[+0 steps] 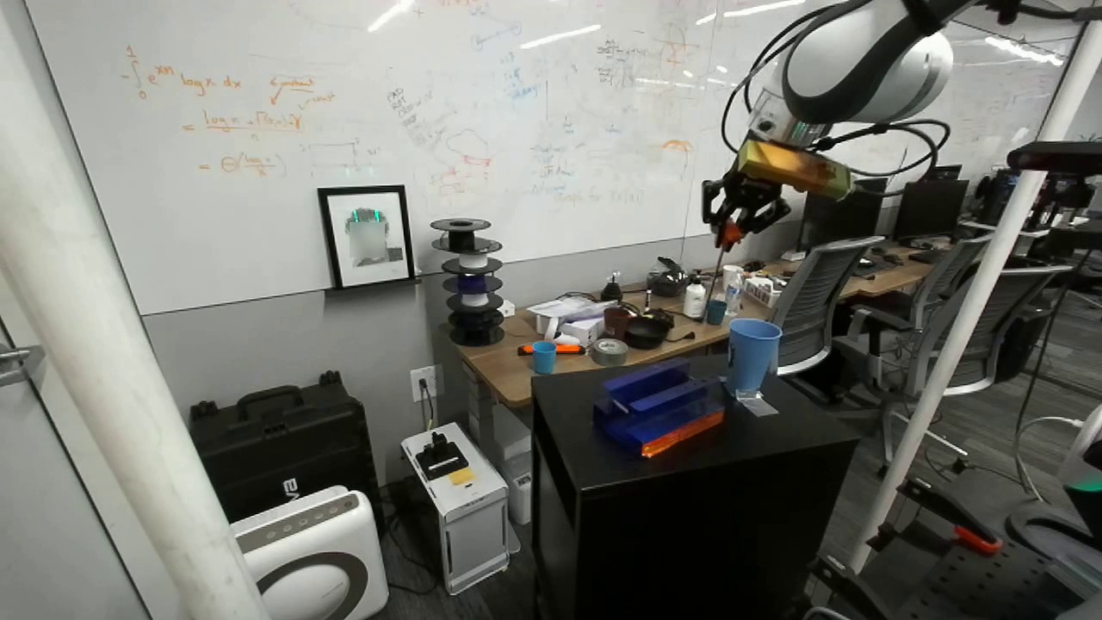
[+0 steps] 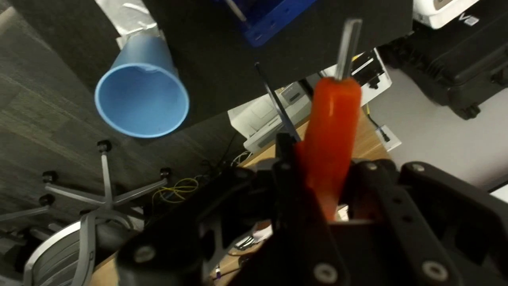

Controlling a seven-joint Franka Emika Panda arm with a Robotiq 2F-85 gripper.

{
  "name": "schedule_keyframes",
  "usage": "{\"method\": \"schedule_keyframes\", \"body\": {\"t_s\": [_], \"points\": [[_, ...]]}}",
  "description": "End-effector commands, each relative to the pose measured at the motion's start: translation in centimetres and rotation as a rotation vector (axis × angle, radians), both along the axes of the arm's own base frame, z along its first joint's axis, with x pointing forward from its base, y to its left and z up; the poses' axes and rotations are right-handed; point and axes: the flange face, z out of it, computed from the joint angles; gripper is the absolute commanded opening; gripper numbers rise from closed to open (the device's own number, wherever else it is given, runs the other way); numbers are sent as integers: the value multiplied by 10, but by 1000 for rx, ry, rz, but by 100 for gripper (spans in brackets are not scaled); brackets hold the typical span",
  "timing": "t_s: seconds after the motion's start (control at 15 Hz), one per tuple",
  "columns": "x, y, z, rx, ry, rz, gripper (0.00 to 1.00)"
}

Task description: Pick up the orange object tool and put it in the cup

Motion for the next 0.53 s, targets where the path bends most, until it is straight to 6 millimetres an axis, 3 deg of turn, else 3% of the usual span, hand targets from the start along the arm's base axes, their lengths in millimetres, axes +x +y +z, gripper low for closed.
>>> {"method": "schedule_keyframes", "body": {"t_s": [0.0, 0.2, 0.47], "points": [[-8, -52, 20, -33, -23, -82, 4], [0, -81, 4, -1, -18, -123, 4], [13, -87, -45, 27, 37, -122, 4]]}}
